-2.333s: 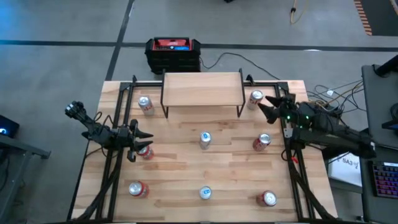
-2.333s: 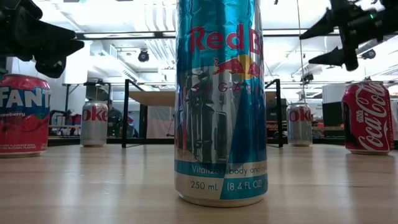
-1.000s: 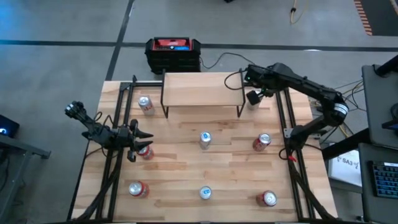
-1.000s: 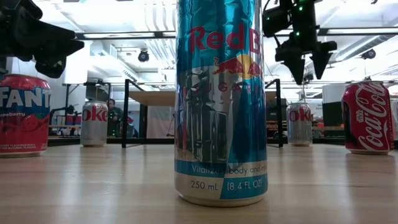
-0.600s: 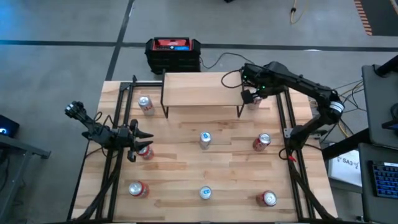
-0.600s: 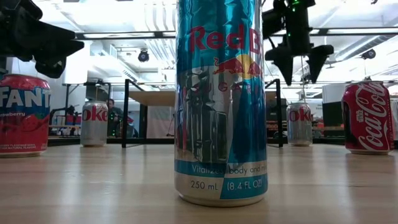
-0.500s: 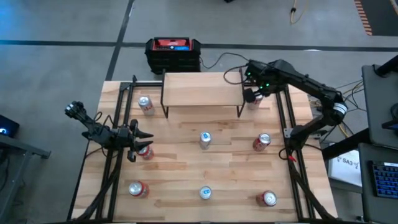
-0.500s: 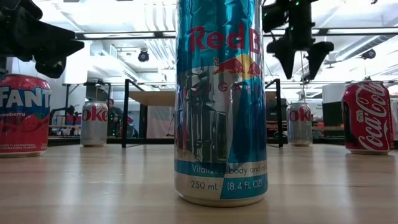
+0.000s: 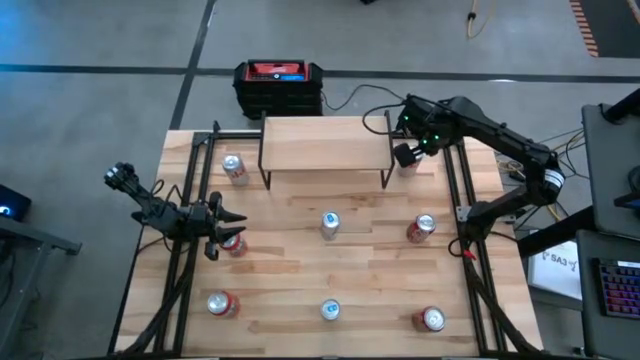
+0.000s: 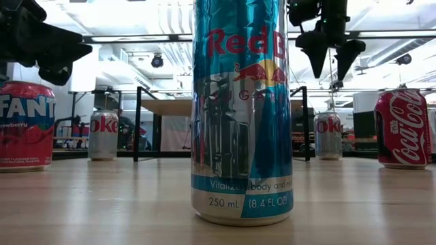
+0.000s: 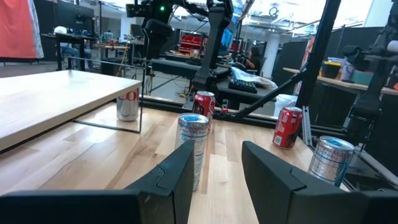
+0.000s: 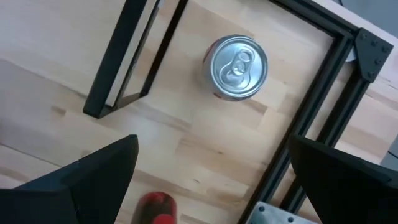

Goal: Place canned beverage on shelf
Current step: Put the right red and silver soda can on the shelf

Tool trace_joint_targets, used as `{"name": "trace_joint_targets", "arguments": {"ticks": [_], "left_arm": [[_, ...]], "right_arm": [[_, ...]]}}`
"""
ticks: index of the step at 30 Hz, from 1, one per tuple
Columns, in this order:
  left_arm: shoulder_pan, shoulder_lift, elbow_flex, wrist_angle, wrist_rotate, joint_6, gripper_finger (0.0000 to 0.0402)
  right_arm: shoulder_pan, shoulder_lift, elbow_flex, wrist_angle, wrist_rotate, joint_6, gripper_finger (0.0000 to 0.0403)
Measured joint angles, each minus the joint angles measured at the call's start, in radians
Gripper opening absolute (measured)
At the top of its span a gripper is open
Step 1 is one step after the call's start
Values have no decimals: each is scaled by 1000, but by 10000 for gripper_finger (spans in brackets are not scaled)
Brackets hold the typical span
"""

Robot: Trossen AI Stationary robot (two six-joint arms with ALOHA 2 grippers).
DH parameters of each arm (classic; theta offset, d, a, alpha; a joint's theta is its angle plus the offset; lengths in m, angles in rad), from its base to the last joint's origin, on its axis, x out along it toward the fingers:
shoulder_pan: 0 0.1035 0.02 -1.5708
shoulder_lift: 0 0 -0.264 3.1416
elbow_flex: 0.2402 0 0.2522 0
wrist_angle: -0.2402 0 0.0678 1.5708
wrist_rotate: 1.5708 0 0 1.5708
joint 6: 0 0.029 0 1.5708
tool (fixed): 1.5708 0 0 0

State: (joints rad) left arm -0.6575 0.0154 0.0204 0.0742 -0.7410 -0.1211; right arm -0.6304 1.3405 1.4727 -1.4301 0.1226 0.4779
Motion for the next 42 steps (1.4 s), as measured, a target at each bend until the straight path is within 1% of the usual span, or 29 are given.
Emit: {"name": "trace_joint_targets", "arguments": {"ticks": [4, 8, 14, 20, 27, 36, 38, 40, 42], "left_arm": [[0, 0, 0, 0, 0, 0, 118], [0, 0, 0, 0, 0, 0, 118], [0, 0, 0, 0, 0, 0, 118], [0, 0, 0, 0, 0, 0, 118], [0, 0, 0, -1, 0, 0, 118], [0, 0, 0, -1, 0, 0, 118], [0, 0, 0, -1, 0, 0, 118], [0, 0, 0, -1, 0, 0, 118], [0, 0, 0, -1, 0, 0, 118]], "right_arm": [[0, 5, 0, 15, 8, -13, 400], [0, 4, 0, 24, -24, -26, 400], [0, 26, -1, 54, 13, -95, 400], [0, 40, -2, 54, -18, -37, 400], [-6, 42, -3, 49, 11, -81, 400], [-93, 76, -37, 52, 7, -94, 400], [-116, 95, -53, 66, -16, -110, 400], [-137, 113, -71, 98, -63, -126, 400], [-155, 126, -86, 130, -75, -134, 400]]}}
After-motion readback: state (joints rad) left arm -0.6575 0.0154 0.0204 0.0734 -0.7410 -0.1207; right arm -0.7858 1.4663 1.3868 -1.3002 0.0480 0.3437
